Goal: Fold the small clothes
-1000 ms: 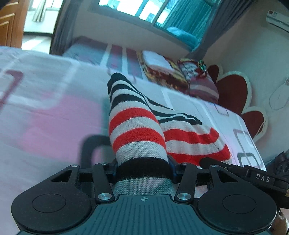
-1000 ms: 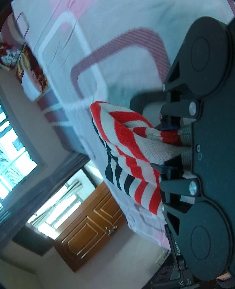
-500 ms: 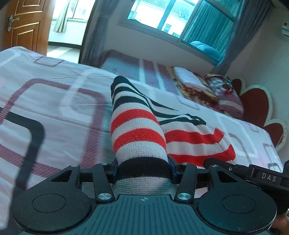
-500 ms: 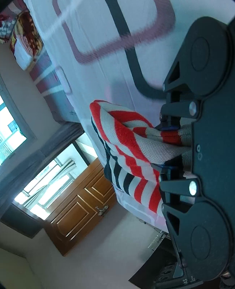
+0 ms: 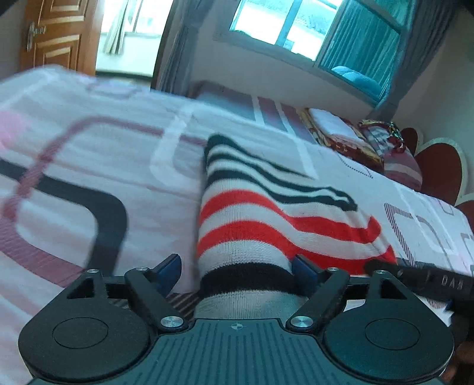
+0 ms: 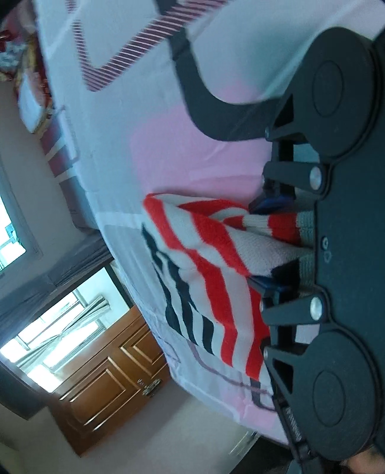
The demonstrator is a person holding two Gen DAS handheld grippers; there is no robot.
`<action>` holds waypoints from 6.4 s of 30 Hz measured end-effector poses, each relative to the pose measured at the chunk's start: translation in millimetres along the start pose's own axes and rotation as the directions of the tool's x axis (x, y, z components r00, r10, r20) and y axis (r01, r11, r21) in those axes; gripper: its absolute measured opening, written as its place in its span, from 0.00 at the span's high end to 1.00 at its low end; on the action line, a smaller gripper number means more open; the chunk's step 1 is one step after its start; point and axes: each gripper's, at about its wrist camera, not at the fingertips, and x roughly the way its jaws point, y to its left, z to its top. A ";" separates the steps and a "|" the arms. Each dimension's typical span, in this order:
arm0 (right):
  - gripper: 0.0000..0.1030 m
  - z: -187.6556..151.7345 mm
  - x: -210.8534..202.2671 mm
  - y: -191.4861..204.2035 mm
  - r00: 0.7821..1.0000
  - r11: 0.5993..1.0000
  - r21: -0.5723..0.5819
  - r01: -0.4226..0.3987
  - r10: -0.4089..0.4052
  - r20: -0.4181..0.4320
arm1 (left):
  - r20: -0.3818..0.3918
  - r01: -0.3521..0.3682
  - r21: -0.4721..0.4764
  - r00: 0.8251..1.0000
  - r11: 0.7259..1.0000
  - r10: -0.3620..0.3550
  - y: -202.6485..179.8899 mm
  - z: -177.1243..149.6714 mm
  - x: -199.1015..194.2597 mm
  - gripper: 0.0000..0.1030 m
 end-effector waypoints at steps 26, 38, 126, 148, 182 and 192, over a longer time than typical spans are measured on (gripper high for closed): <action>0.74 -58.0 -74.7 75.8 0.986 0.949 -0.271 0.161 -0.143 0.084 | 0.032 -0.027 0.102 0.999 0.994 0.024 -19.9 -18.8 -60.2 0.21; 0.74 9.0 -9.5 68.9 0.967 0.935 -0.255 0.247 -0.220 0.129 | -0.028 -0.092 0.140 0.995 0.986 0.097 -35.0 15.5 18.6 0.21; 0.01 -199.2 -437.2 142.6 0.928 0.935 -0.252 0.248 -0.155 0.339 | 0.173 -0.293 0.143 0.948 0.945 0.268 -145.8 -192.1 -475.4 0.00; 0.01 -231.8 -447.0 138.6 0.869 0.873 -0.236 0.427 -0.323 0.375 | 0.190 -0.323 0.094 0.934 0.942 0.301 -144.1 -205.5 -498.0 0.00; 0.01 -235.4 -443.8 142.0 0.882 0.878 -0.246 0.411 -0.315 0.351 | 0.179 -0.318 0.102 0.938 0.943 0.297 -143.5 -207.9 -493.6 0.00; 0.01 -235.8 -443.1 143.2 0.883 0.878 -0.248 0.409 -0.313 0.349 | 0.181 -0.317 0.108 0.938 0.942 0.295 -142.8 -209.7 -493.1 0.00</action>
